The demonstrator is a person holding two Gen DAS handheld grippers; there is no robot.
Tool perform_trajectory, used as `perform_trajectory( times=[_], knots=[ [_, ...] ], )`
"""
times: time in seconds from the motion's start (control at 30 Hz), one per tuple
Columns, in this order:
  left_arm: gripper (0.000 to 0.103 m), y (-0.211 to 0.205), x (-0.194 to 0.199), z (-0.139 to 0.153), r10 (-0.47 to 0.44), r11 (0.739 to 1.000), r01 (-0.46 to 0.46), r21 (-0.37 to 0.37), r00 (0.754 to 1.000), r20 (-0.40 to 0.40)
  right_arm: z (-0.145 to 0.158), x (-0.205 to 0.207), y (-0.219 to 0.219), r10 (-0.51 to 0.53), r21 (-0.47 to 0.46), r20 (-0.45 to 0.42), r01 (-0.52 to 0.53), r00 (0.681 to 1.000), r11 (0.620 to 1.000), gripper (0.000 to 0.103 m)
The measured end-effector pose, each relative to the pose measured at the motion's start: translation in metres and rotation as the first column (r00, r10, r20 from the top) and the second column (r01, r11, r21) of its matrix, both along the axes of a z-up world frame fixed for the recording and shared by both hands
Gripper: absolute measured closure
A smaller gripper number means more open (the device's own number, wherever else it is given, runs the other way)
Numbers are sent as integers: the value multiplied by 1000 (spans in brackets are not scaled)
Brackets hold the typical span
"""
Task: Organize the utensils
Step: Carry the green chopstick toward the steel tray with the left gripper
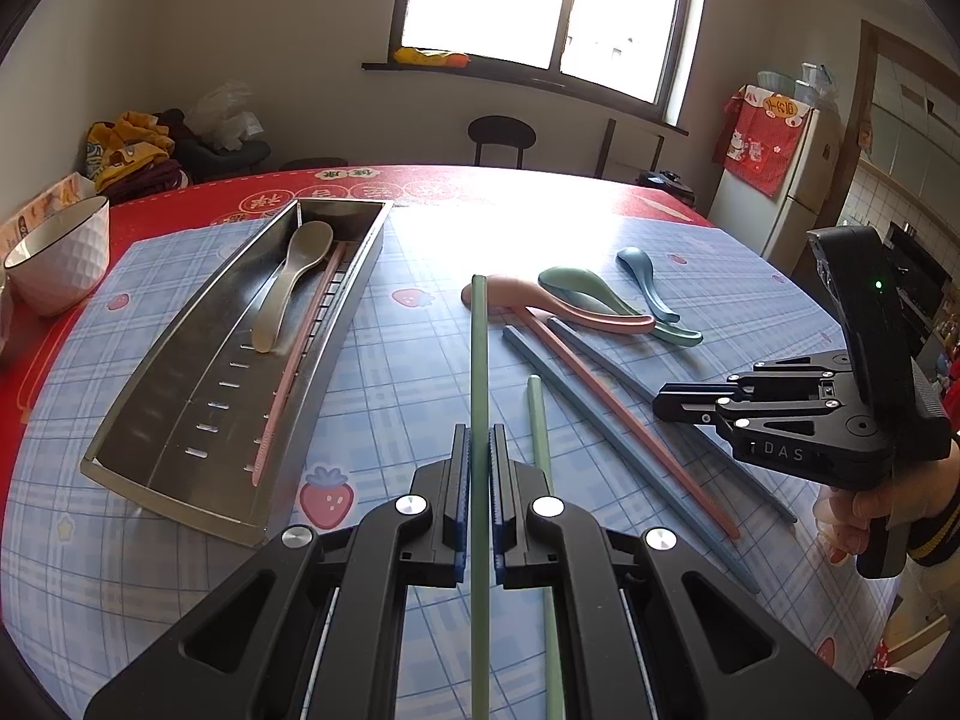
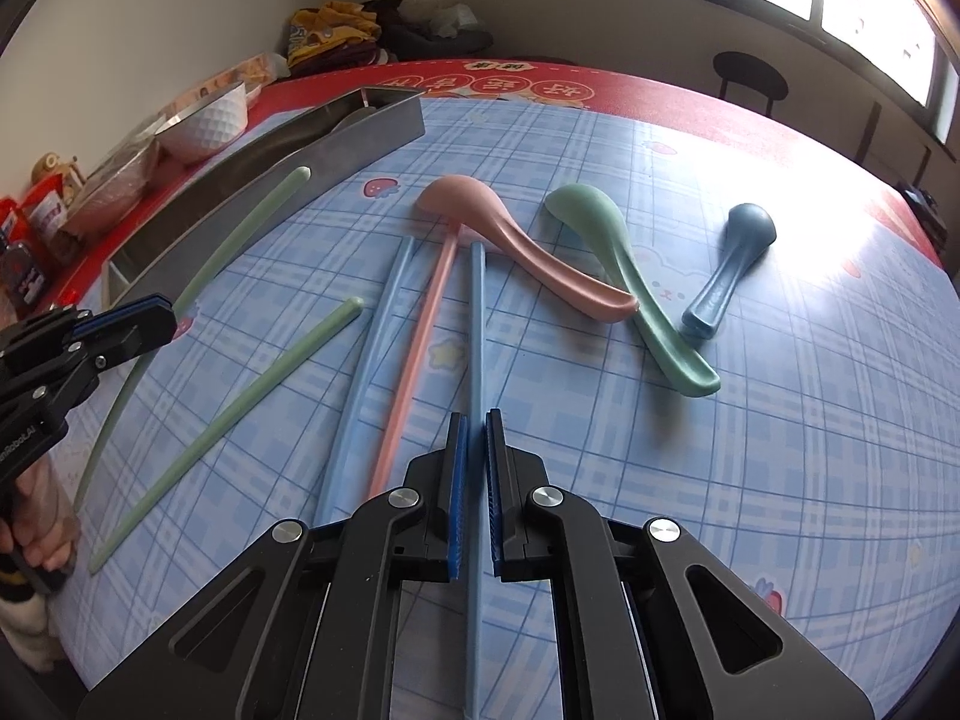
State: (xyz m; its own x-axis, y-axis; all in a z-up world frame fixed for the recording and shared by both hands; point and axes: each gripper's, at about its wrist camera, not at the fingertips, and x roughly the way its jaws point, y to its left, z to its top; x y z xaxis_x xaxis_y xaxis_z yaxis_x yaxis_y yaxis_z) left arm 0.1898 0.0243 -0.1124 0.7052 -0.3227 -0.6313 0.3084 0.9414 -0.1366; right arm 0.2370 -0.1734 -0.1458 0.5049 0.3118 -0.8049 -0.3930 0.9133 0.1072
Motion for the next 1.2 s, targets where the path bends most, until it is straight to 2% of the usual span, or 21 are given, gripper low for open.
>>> perform_trajectory(
  times=[0.07, 0.13, 0.27, 0.43, 0.67, 0.9, 1.1, 1.2],
  knots=[
    [97, 0, 0, 0, -2, 1000, 2, 0, 1000, -1, 1, -5, -4, 7, 43, 3, -7, 1000, 999, 97],
    [97, 0, 0, 0, -3, 1000, 3, 0, 1000, -3, 10, -12, -11, 3, 80, 45, -7, 999, 997, 97],
    [97, 0, 1, 0, -5, 1000, 5, 1, 1000, -7, 19, -17, -25, -48, 205, 59, 35, 997, 978, 97],
    [97, 1, 1, 0, -2, 1000, 2, -5, 1000, -5, 15, -16, -36, -117, 260, 61, 97, 991, 961, 97],
    [97, 0, 1, 1, -41, 999, 41, -20, 999, -16, 14, -18, -37, -116, 278, 69, 93, 991, 956, 97],
    [97, 23, 5, 13, -41, 992, 30, -122, 995, -89, 11, -17, -46, -126, 327, 51, 103, 991, 940, 97],
    [97, 42, 9, 40, -23, 993, 13, -119, 997, -80, 10, -17, -49, -130, 351, 43, 107, 991, 930, 97],
    [97, 50, 26, 57, -2, 998, -2, -65, 998, -60, 10, -16, -48, -128, 354, 39, 107, 991, 929, 97]
  ],
)
